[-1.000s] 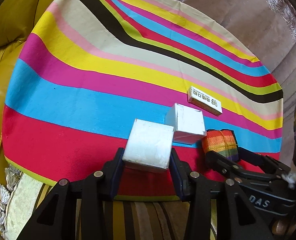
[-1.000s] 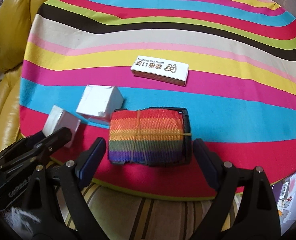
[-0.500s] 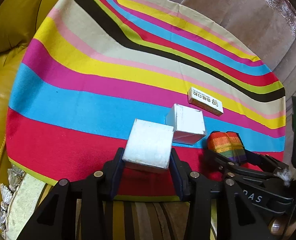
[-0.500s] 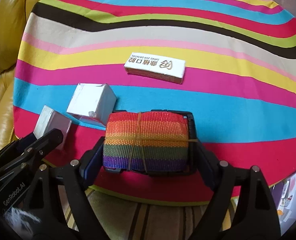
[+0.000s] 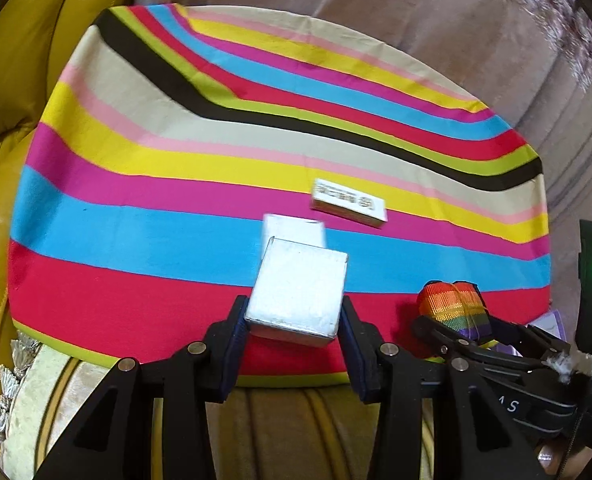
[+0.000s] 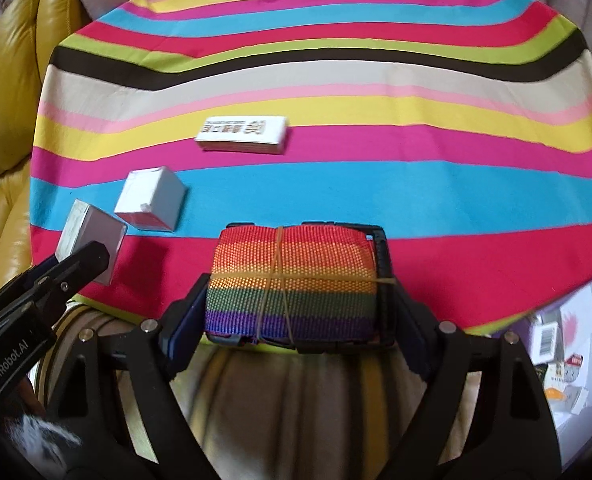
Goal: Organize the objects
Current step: 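Carry the white cube and rainbow strap into the storage box and release both, then move both open tools back to the last items on the table, then grasp the last white cube with the left tool while the right tool grasps the DING ZHI DENTAL box, then carry the white cube and DING ZHI DENTAL box into the storage box and release both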
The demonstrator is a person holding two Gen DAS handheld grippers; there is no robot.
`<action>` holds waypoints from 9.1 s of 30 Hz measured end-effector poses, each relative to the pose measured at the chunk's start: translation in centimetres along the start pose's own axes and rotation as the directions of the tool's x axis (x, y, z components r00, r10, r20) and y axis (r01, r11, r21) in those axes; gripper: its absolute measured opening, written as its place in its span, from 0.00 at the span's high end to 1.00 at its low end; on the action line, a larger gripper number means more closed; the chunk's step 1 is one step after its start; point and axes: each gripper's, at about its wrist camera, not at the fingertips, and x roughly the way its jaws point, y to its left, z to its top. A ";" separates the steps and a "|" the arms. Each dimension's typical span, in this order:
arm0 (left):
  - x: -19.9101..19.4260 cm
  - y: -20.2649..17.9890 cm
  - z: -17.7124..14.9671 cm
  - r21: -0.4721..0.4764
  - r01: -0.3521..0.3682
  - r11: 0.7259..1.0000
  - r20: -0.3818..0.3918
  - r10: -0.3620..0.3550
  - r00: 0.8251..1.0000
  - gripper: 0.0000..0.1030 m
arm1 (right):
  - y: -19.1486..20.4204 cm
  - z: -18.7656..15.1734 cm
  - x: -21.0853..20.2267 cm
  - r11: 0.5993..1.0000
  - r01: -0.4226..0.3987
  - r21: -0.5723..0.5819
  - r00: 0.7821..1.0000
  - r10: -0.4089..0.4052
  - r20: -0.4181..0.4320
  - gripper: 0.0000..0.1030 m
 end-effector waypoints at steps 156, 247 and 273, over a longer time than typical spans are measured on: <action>4.5 8.8 3.3 -0.367 0.044 0.929 0.171 0.021 0.985 0.52 | 6.3 10.2 7.1 0.996 0.084 0.015 0.989 -0.085 0.125 0.09; 1.4 -16.1 -3.7 0.276 0.258 0.926 -0.073 -0.247 0.966 0.52 | -14.0 -5.4 -10.3 0.913 0.257 0.316 0.949 -0.301 0.097 0.18; 2.5 -30.1 -8.1 0.477 0.470 0.743 -0.285 -0.375 0.882 0.52 | -25.9 -13.6 -16.4 0.724 0.416 0.551 0.867 -0.498 0.000 0.18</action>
